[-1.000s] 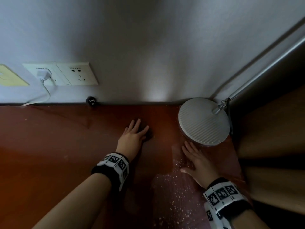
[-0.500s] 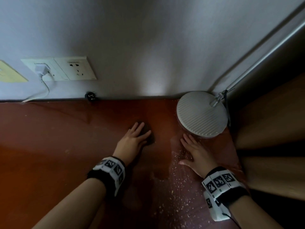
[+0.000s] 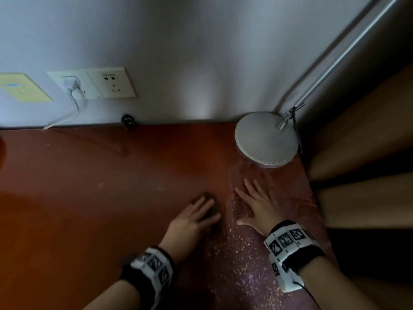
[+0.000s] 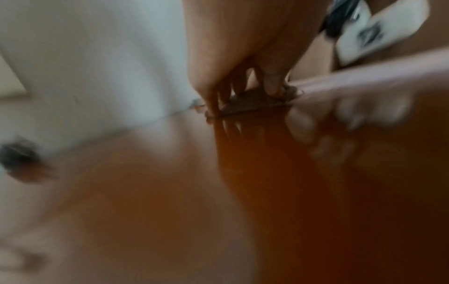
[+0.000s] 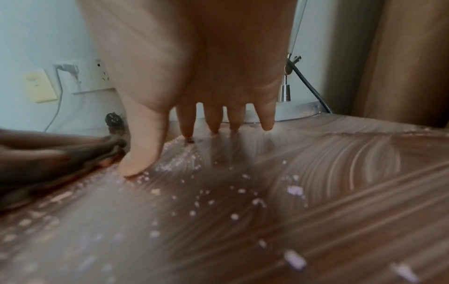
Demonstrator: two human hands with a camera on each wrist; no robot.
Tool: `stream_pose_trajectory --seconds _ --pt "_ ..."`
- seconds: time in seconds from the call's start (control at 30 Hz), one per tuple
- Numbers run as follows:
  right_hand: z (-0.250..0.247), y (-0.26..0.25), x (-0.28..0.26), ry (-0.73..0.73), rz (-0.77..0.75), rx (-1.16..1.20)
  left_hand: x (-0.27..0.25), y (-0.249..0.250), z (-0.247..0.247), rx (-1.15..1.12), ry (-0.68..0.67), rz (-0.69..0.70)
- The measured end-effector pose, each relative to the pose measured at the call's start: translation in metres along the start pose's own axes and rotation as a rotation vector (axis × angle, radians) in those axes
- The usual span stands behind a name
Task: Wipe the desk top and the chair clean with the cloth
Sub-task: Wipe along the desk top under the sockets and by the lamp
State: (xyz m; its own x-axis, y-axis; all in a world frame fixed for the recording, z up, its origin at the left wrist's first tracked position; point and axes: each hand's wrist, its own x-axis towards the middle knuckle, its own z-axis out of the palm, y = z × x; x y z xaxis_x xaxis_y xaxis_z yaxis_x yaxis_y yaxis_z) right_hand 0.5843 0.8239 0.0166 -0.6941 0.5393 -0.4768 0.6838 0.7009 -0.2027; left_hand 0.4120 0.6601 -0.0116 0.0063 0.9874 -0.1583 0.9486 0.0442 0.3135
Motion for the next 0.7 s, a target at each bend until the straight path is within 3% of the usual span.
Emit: stream_pose_trajectory --seconds 0.03,0.13,0.2,0.27,0.37,0.43,0.5,0.6,0.7 --pt "0.001 -0.002 -0.008 0.006 0.006 0.027 0.008 -0.004 -0.009 -0.019 0.087 -0.09" --pt "0.013 -0.007 -0.036 0.007 0.026 0.066 0.024 -0.007 -0.021 -0.073 0.031 -0.317" --pt "0.028 -0.009 -0.051 -0.021 0.037 0.053 0.017 -0.004 -0.013 -0.061 0.04 -0.249" --pt "0.039 -0.008 -0.058 -0.033 0.042 0.062 -0.004 0.011 -0.004 -0.016 0.054 -0.078" --pt "0.041 -0.008 -0.059 -0.018 0.043 0.067 -0.05 0.04 0.024 0.039 -0.072 0.139" --pt "0.039 -0.011 -0.062 -0.013 0.037 0.056 -0.066 0.049 0.03 0.049 -0.127 0.205" --pt "0.04 -0.017 -0.068 -0.008 0.021 0.053 -0.063 0.037 0.026 0.076 -0.089 0.124" --pt "0.046 -0.027 -0.081 -0.011 0.012 0.071 -0.042 0.022 0.008 0.016 0.086 -0.104" --pt "0.059 -0.032 -0.095 -0.051 0.012 0.04 -0.04 0.029 0.011 -0.064 0.014 -0.202"
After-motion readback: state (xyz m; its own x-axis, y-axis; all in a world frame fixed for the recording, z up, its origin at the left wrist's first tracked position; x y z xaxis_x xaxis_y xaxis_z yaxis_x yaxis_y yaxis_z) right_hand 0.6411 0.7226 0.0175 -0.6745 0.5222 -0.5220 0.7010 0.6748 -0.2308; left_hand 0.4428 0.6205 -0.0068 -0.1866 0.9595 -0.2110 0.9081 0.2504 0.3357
